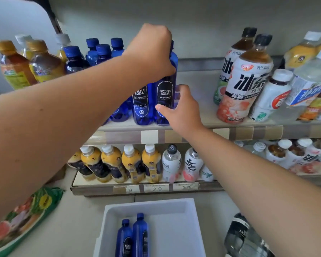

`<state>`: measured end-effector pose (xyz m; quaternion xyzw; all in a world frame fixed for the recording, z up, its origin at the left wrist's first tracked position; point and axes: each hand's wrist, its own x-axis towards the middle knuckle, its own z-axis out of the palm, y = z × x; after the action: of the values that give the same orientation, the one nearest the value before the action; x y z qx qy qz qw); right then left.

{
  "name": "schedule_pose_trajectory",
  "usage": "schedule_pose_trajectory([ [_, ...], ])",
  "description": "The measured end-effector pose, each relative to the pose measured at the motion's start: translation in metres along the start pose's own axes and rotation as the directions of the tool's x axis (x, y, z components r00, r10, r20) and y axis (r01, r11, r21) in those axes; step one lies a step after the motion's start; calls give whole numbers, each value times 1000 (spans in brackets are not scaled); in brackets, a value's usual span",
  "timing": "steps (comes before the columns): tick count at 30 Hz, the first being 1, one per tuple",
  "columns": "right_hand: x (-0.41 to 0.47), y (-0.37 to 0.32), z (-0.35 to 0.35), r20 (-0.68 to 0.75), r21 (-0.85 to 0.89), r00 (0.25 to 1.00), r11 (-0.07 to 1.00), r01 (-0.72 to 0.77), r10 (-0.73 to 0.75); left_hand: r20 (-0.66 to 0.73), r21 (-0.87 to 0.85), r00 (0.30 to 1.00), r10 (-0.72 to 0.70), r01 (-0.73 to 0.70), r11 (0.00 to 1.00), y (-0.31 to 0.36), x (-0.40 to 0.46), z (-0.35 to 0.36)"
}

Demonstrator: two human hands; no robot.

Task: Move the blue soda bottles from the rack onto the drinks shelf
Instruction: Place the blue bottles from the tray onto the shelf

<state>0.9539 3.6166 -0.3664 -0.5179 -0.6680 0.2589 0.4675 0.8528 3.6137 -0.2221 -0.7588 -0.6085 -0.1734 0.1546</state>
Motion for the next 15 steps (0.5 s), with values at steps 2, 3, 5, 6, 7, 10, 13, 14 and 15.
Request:
schedule_pose_trajectory([
  [2,-3,2,1,-9,7,1000,1000,-9,9,-5,8,1000,11,-11,1000,1,-4,2],
  [3,-5,3,2,-7,16,1000,1000,-13,13,9,9,1000,8,-8,1000,2,-8,4],
  [5,-9,4,1,9,21,1000,999,-30,30,52,-15,999,7,-6,1000,6,-15,6],
  [6,-12,4,2,10,17,999,999,-45,45,64,-47,998,-13,16,999,7,-19,7],
  [7,-15,5,3,-4,15,998,998,-56,56,60,-59,997,-39,42,997,6,-24,8],
  [10,-31,7,2,-197,7,980,1000,21,-19,-45,31,990,132,-131,991,5,-50,21],
  [13,-71,10,0,-333,7,925,981,195,-181,-494,-142,860,125,-222,965,-7,-90,43],
  [14,-89,14,2,-320,21,925,975,220,-202,-559,-261,829,25,-204,944,-10,-112,54],
  [15,-109,22,5,-287,36,934,972,232,-212,-555,-364,832,-20,-221,905,-8,-139,66],
])
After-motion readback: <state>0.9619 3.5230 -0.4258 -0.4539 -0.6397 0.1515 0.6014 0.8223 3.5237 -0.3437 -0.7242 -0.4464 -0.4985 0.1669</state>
